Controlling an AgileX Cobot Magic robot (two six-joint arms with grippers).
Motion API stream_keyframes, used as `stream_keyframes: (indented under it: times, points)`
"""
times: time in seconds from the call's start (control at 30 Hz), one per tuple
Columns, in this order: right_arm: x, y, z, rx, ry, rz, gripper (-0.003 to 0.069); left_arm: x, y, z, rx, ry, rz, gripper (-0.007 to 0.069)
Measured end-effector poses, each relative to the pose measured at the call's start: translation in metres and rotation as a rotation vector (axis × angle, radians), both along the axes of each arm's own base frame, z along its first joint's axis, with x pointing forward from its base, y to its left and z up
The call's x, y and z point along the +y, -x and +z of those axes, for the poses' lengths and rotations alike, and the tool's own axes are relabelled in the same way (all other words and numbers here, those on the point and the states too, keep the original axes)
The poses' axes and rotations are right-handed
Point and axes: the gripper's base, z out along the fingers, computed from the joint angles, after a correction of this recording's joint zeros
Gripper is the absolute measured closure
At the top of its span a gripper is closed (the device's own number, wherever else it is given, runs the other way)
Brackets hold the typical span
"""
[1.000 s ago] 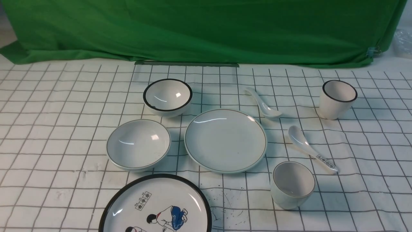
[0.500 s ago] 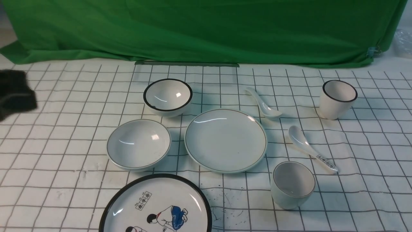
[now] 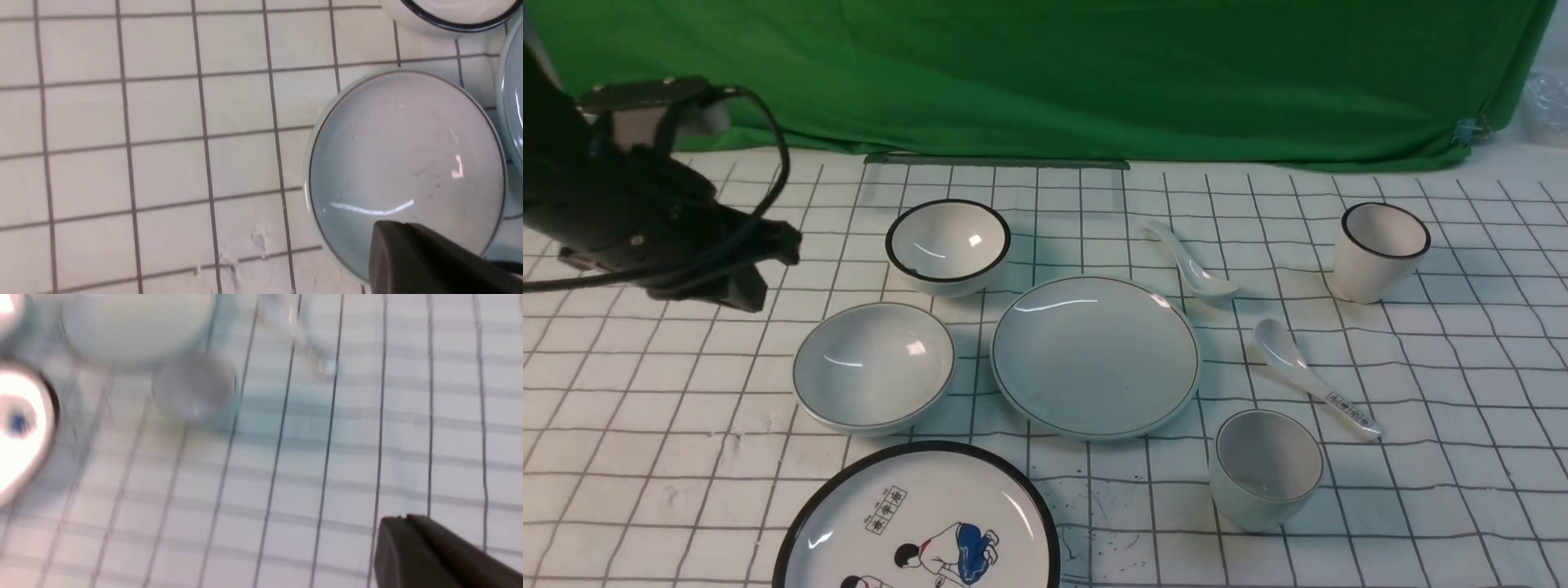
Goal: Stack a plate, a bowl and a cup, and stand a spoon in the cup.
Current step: Use the left arm to grab a blue rice bowl
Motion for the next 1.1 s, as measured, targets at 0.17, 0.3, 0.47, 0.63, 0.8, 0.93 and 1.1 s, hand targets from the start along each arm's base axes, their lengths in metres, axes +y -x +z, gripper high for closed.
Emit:
stream_keyframes:
  times: [0.17, 0.3, 0.47, 0.63, 0.8, 0.93, 1.1]
  points:
    - [0.04, -0.023, -0.006, 0.094, 0.088, 0.186, 0.0633, -0.015, -0.029, -0.029, 0.006, -0.045, -0.02, 0.0444]
    - [0.054, -0.028, -0.009, 0.093, 0.089, 0.244, 0.0634, -0.015, -0.041, -0.056, 0.051, -0.06, -0.008, 0.0266]
    - [0.057, -0.028, -0.01, 0.093, 0.091, 0.255, 0.0634, -0.015, -0.049, -0.092, 0.142, -0.077, 0.015, 0.0071]
    - [0.057, -0.029, -0.01, 0.093, 0.091, 0.255, 0.0631, -0.016, -0.052, -0.11, 0.187, -0.067, 0.029, 0.0084]
    - [0.056, -0.03, -0.009, 0.077, 0.111, 0.252, 0.0626, -0.019, -0.05, -0.11, 0.222, -0.026, 0.054, 0.0426]
    - [0.053, -0.033, -0.006, 0.05, 0.129, 0.218, 0.0622, -0.02, -0.048, -0.094, 0.202, 0.003, 0.065, 0.0538]
    - [0.046, -0.036, 0.01, -0.003, 0.16, 0.152, 0.0622, -0.024, -0.044, -0.065, 0.178, 0.045, 0.041, 0.0573]
